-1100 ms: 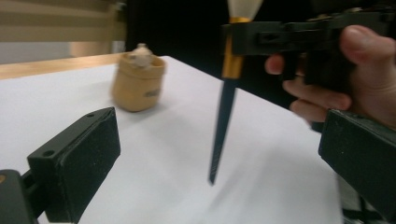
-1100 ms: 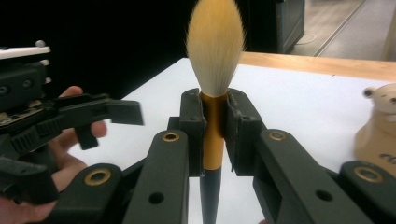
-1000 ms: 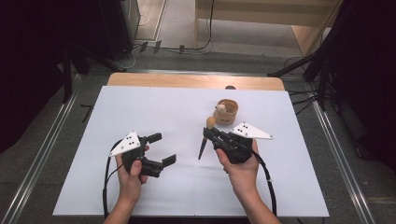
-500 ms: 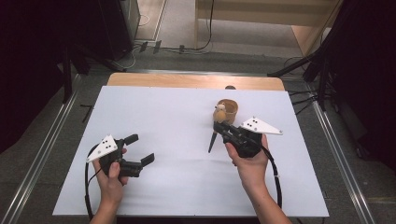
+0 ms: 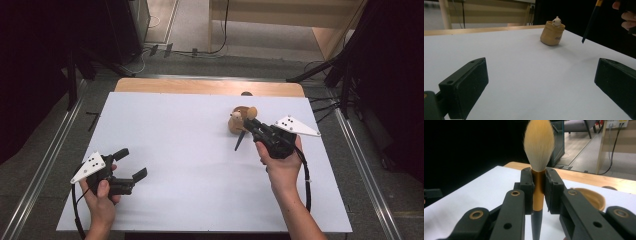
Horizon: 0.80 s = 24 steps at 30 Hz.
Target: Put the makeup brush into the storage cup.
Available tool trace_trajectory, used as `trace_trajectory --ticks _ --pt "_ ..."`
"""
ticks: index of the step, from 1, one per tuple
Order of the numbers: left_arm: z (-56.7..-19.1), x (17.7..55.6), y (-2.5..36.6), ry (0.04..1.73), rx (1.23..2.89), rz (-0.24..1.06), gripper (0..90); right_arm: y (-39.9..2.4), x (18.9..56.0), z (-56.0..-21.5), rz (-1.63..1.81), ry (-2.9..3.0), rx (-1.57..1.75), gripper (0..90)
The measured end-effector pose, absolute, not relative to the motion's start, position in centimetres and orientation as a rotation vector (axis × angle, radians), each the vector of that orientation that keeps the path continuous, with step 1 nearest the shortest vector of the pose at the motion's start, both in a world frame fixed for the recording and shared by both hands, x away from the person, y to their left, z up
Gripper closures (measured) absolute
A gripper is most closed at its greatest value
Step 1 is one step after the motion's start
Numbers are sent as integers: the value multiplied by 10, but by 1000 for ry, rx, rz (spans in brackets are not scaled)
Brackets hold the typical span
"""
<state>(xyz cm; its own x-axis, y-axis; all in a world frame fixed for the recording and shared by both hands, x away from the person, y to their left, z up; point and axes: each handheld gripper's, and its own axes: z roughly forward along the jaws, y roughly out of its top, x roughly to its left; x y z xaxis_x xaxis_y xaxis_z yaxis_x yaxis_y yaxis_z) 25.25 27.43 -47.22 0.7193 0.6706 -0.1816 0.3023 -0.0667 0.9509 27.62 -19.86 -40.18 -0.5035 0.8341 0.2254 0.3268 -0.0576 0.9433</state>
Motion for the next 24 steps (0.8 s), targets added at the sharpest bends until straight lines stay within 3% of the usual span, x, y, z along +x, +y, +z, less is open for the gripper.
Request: trace_trajectory --ticks 24 --pt "-480 241 316 850 1635 401 0 -229 306 -383 1523 1683 1173 804"
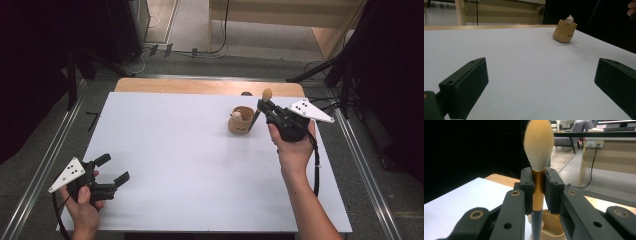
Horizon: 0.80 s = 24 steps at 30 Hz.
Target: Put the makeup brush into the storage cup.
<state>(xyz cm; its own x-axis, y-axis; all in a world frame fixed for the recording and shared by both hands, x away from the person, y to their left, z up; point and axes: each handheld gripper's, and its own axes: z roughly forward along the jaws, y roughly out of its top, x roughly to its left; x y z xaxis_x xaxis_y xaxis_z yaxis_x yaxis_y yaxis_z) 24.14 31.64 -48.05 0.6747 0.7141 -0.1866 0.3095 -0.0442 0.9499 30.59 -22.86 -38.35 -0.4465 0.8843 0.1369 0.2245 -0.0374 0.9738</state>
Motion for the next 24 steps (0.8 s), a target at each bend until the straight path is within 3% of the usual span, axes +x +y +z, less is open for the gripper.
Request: trace_trajectory --ticks 24 --pt "-483 235 334 870 1609 408 0 -230 337 -378 1507 1609 1111 804"
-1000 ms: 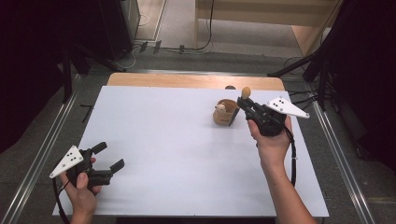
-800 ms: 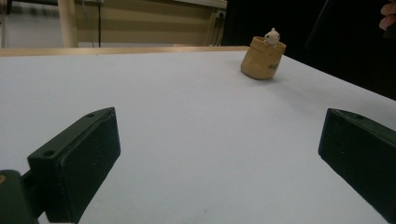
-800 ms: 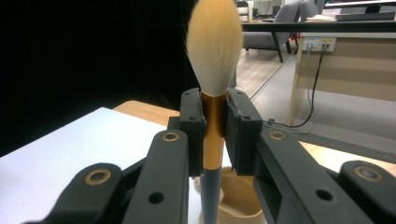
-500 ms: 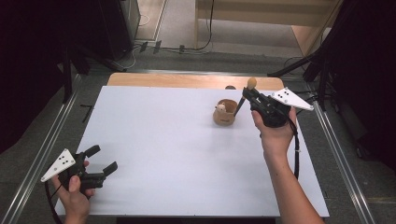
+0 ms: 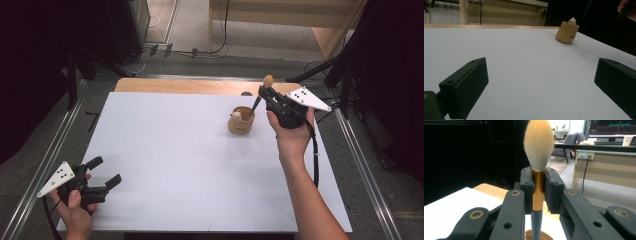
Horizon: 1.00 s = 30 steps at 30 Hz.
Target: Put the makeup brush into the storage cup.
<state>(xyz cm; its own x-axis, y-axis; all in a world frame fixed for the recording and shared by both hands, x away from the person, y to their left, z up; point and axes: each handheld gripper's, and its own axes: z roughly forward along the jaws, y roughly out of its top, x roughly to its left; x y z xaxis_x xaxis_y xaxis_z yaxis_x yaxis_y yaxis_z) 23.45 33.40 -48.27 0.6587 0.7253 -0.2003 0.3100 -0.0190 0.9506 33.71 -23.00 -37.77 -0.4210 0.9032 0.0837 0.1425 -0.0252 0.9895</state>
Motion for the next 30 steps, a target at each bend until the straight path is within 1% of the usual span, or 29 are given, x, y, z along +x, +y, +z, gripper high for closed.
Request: trace_trajectory --ticks 7,30 --pt "-483 235 334 868 1609 404 0 -229 346 -385 1482 1625 1127 804" --pt "-484 235 333 868 1615 396 0 -220 366 -430 1386 1728 1217 804"
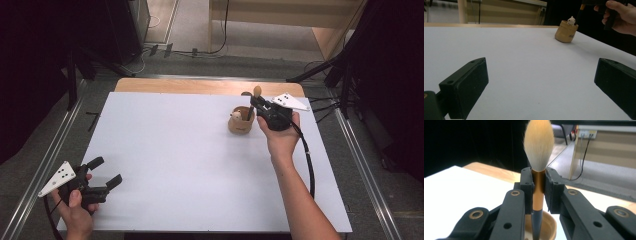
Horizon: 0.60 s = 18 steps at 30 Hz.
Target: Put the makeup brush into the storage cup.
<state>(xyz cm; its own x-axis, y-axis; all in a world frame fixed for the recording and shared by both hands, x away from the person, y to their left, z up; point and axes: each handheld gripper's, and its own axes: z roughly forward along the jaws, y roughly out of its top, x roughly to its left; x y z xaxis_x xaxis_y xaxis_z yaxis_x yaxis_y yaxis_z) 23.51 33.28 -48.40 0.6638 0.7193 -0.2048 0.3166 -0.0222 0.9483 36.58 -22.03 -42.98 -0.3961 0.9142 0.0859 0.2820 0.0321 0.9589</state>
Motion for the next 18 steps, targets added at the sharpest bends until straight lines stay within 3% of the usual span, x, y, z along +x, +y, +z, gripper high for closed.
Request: trace_trajectory --ticks 14,18 --pt "-484 236 334 867 1608 388 0 -220 371 -445 1361 1761 1275 785" --pt "-485 236 334 872 1606 390 0 -222 370 -442 1379 1787 1343 554"
